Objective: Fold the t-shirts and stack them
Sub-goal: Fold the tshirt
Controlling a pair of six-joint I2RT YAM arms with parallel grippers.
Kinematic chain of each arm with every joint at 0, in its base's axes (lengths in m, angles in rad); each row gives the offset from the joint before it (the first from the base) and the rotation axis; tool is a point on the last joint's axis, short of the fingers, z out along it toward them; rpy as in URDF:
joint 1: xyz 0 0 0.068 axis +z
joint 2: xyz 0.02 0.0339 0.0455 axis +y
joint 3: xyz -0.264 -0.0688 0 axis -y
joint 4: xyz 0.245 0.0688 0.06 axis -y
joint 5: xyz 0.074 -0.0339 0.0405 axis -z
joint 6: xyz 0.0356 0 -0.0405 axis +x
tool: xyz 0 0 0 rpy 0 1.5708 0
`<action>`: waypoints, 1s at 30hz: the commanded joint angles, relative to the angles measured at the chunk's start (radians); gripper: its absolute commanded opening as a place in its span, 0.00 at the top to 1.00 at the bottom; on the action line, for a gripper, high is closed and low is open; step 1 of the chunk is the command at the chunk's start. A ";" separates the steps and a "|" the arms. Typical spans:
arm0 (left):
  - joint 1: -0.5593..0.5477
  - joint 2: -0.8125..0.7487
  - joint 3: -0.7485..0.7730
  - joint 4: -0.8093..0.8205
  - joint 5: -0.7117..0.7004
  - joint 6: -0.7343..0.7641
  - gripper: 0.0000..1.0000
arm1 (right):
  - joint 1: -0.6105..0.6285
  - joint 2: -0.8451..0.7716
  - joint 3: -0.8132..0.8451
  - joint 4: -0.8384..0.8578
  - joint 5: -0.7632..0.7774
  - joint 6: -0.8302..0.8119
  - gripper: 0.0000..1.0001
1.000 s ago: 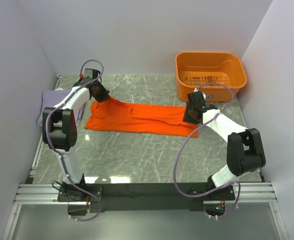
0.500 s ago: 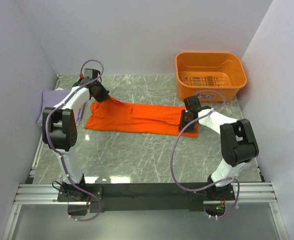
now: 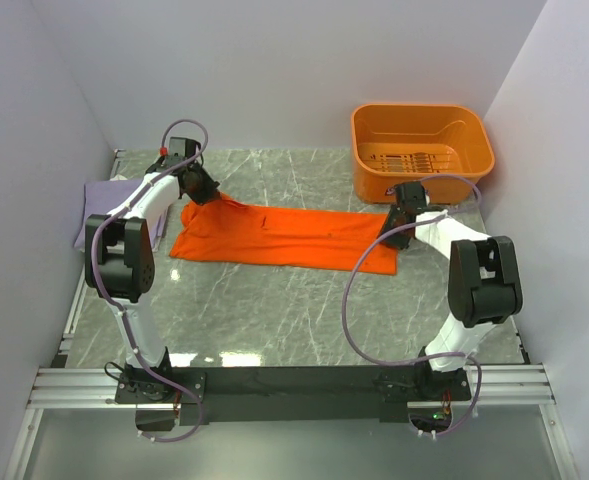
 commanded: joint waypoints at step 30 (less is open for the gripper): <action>0.007 -0.240 -0.337 0.087 0.016 -0.104 0.99 | 0.066 -0.175 -0.083 0.207 -0.262 -0.035 0.63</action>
